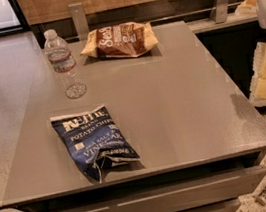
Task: Pick brown chip bag
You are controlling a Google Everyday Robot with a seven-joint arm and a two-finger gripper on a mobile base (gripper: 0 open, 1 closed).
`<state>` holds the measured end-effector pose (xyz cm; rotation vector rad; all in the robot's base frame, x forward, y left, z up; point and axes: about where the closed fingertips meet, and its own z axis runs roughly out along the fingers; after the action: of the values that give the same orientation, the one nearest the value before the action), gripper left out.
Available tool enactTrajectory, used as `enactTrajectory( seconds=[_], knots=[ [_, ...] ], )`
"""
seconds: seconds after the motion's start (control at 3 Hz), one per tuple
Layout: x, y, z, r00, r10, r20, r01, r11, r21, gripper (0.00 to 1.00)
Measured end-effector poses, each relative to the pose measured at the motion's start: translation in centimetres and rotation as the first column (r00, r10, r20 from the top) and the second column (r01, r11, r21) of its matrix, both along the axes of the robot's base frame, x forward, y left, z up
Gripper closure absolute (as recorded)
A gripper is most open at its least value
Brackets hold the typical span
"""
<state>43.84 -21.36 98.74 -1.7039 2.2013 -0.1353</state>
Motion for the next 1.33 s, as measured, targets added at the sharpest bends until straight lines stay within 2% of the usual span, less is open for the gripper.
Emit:
enactTrajectory(
  seconds=[0.33,0.67,1.0,1.33],
  knots=[
    [0.0,0.0,0.1,1.0000,0.000,0.002,0.000,1.000,0.000,0.00],
    [2.7,0.0,0.7,0.9987,-0.002,0.052,0.002,1.000,-0.004,0.00],
    [7.4,0.3,2.0,0.9882,-0.006,0.153,0.004,1.000,0.014,0.00],
    [12.2,1.4,2.9,0.9679,0.004,0.251,-0.022,0.998,0.067,0.00]
  ],
)
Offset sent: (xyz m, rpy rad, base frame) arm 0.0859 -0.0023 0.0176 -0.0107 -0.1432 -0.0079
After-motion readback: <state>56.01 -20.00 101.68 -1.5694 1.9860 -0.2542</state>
